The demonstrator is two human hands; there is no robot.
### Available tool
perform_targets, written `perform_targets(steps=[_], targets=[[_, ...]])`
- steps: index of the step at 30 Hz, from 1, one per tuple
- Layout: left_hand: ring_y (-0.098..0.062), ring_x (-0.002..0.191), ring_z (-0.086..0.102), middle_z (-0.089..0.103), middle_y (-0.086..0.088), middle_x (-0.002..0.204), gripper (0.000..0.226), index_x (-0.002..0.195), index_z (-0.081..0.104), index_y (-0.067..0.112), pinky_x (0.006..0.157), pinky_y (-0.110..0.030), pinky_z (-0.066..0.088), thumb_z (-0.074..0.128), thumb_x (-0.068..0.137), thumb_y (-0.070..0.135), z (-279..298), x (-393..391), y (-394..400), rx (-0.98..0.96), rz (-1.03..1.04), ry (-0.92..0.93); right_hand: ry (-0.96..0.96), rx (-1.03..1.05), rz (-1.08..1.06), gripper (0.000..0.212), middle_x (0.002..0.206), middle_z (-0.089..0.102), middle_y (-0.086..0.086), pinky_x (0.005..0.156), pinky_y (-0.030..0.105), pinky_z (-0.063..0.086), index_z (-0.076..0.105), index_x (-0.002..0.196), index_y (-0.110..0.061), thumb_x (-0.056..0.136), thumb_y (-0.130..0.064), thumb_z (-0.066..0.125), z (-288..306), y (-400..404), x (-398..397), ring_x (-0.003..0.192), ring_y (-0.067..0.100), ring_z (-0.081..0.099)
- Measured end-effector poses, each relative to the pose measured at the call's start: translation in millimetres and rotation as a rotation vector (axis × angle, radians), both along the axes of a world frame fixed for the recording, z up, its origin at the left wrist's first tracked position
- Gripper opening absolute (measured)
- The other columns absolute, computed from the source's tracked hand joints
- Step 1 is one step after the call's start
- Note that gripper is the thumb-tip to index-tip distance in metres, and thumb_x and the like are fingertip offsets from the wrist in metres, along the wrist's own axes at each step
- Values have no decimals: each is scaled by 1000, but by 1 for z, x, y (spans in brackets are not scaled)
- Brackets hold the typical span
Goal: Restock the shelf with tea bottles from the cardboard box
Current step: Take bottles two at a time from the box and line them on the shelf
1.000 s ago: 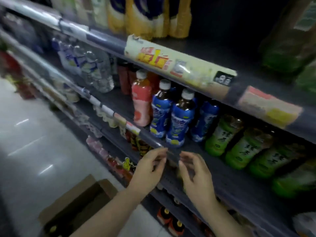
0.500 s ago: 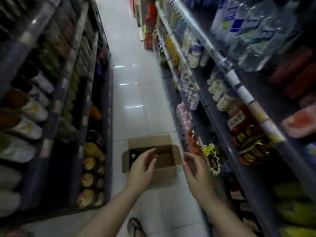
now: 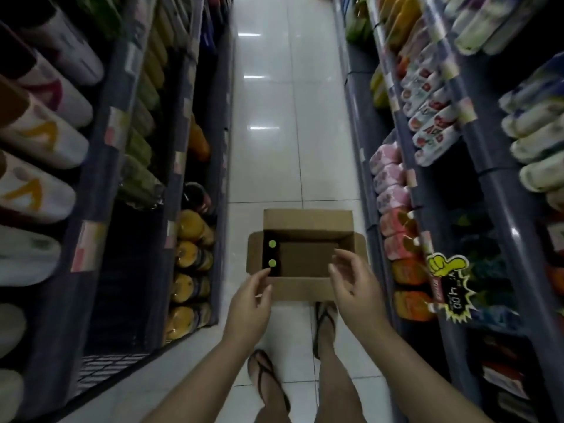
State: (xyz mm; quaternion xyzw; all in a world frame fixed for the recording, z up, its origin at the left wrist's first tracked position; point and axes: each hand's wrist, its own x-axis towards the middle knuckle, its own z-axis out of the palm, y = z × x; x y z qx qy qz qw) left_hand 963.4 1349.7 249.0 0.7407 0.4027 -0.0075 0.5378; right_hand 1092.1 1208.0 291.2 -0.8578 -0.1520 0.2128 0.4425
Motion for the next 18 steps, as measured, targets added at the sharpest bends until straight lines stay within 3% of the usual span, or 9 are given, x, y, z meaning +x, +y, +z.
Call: perform_targets(steps=[3, 7, 13, 18], targets=[[-7, 110, 56, 62, 6, 121, 35, 131, 53, 25, 95, -30, 50, 49, 96, 23, -50, 15, 7, -31, 34, 35, 14, -32, 68, 28, 108, 54, -10, 80, 7, 45, 54, 119, -22, 91, -21, 56, -47, 21, 21, 99, -6, 55], [-7, 114, 54, 59, 7, 124, 35, 131, 51, 25, 98, -30, 48, 49, 96, 22, -124, 39, 15, -80, 111, 92, 53, -80, 169, 27, 107, 52, -12, 84, 19, 48, 50, 118, -27, 91, -24, 55, -121, 51, 50, 99, 2, 56], [-2, 111, 53, 57, 13, 119, 37, 133, 49, 25, 95, -21, 44, 48, 96, 22, -241, 66, 22, -182, 196, 178, 86, -151, 324, 32, 112, 48, -15, 82, 11, 42, 50, 123, -22, 92, -26, 54, -240, 91, 86, 102, -1, 52], [0, 106, 49, 55, 6, 127, 36, 132, 48, 24, 90, -17, 38, 47, 96, 20, -320, 77, 19, -209, 275, 268, 79, -207, 431, 36, 119, 50, -11, 82, 2, 38, 48, 128, -21, 93, -28, 54, -328, 108, 101, 107, -1, 49]])
